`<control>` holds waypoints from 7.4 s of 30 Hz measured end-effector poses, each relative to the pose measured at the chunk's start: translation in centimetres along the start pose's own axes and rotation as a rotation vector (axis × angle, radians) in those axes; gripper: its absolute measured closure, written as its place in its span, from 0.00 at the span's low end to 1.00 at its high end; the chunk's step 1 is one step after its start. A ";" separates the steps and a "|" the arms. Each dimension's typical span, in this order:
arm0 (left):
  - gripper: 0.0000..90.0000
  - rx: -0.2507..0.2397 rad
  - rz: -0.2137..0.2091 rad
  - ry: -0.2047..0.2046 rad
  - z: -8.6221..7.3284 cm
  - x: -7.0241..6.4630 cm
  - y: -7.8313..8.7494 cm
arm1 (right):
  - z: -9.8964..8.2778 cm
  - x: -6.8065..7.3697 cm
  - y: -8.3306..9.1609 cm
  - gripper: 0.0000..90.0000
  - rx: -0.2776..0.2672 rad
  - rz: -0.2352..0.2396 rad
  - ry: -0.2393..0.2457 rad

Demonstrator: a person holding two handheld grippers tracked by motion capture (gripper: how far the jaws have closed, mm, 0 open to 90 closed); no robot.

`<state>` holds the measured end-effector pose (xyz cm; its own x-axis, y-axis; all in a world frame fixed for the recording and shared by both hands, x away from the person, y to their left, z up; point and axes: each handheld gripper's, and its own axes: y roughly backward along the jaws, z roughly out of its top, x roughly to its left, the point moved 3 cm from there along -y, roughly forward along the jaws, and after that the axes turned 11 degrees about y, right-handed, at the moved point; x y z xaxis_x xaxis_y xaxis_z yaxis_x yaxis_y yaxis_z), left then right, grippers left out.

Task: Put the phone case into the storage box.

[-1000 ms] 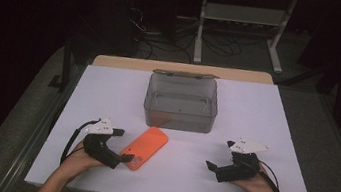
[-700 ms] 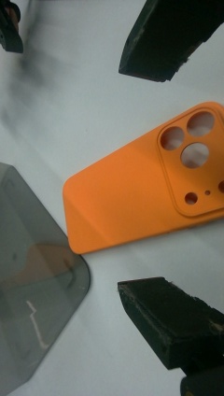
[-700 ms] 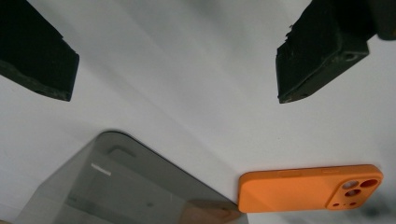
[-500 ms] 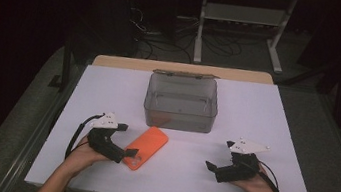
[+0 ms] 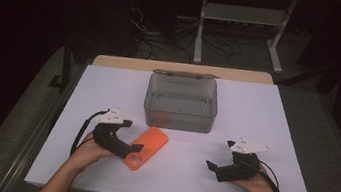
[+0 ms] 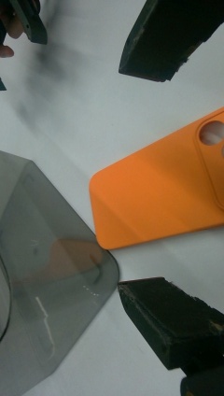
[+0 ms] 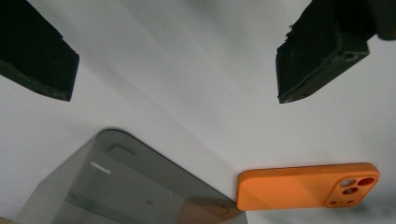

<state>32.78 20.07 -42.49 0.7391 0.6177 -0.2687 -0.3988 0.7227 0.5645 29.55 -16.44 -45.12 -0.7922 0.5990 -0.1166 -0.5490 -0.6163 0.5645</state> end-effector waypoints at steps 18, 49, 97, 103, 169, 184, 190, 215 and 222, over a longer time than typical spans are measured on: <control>0.00 -0.052 0.047 0.008 2.3 -0.4 -1.3 | 0.0 0.0 0.0 0.00 -0.005 0.003 -0.001; 0.00 -0.029 0.157 0.048 0.9 -0.3 -1.8 | 0.1 0.0 0.1 0.00 -0.011 0.005 0.009; 0.00 0.174 0.197 0.077 -1.8 -1.5 -3.3 | 0.1 0.0 0.2 0.00 -0.008 0.005 0.009; 0.00 0.196 0.202 0.075 -2.1 -1.6 -3.7 | 0.1 0.0 0.1 0.00 -0.007 0.004 0.010; 0.14 0.322 0.256 0.034 -2.8 -1.9 -4.3 | 0.1 -0.1 0.1 0.00 -0.009 0.009 0.006; 0.14 0.303 0.255 0.028 -3.0 -1.9 -4.3 | 0.1 -0.1 0.1 0.00 -0.008 0.008 0.005; 0.16 0.321 0.233 0.019 -2.7 -1.9 -4.3 | 0.1 -0.1 0.1 0.00 -0.010 0.008 0.001; 0.17 0.318 0.040 -0.104 -1.0 -2.3 -2.7 | 0.0 -0.2 0.0 0.00 -0.003 0.005 -0.003; 0.17 0.318 -0.009 -0.145 0.2 -2.7 -2.8 | 0.0 -0.2 0.0 0.00 -0.003 0.004 -0.001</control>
<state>32.00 16.37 -43.20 0.8204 0.5448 -0.1734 -0.2201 0.5808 0.7837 29.74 -16.60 -45.10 -0.7940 0.5973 -0.1132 -0.5467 -0.6202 0.5625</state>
